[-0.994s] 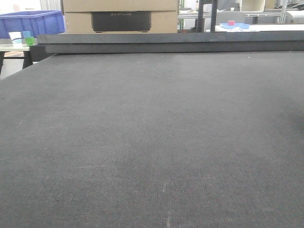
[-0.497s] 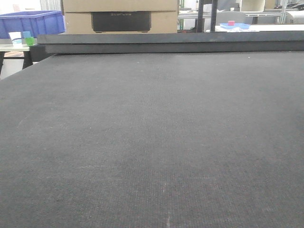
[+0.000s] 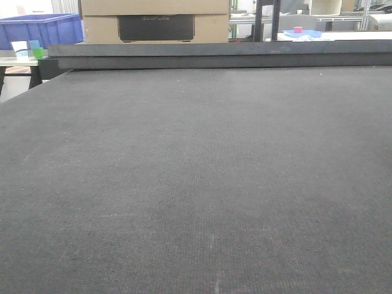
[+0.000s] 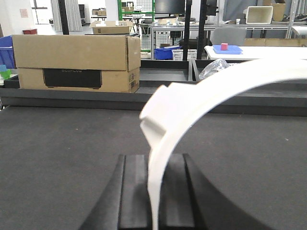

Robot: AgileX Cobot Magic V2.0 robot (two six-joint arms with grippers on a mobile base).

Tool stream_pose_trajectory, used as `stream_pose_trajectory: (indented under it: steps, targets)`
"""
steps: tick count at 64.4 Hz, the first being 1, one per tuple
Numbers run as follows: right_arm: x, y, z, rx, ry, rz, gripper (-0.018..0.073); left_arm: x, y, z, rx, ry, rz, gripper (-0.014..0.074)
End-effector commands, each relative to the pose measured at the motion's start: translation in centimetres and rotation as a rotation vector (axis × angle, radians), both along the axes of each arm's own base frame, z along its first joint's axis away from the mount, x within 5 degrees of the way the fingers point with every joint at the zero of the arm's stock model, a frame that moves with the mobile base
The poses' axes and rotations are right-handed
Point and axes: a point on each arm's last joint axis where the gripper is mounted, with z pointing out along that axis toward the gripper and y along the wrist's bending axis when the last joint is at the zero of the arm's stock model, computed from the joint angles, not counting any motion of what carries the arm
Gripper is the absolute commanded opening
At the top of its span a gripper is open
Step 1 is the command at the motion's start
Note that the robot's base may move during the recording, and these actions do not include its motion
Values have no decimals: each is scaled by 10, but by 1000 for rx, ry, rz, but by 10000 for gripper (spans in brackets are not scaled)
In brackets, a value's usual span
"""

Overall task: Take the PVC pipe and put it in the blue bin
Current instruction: 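Drive the base away from the table holding the pipe in both grippers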

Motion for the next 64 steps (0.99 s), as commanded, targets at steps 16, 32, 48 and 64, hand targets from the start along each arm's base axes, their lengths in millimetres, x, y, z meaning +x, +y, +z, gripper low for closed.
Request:
stream_pose_trajectory:
  steps: [16,32,48,64]
  targets:
    - [-1,-1,2,-20,-31,-8,-168,-2,0,3,0,-27,-3,-111]
    - [-1,-1,2,-20,-31,-8,-168,-2,0,3,0,-27,-3,-111]
    - [-1,-1,2,-20,-31,-8,-168,-2,0,3,0,-27,-3,-111]
    - [-1,-1,2,-20,-31,-8,-168,-2,0,3,0,-27,-3,-111]
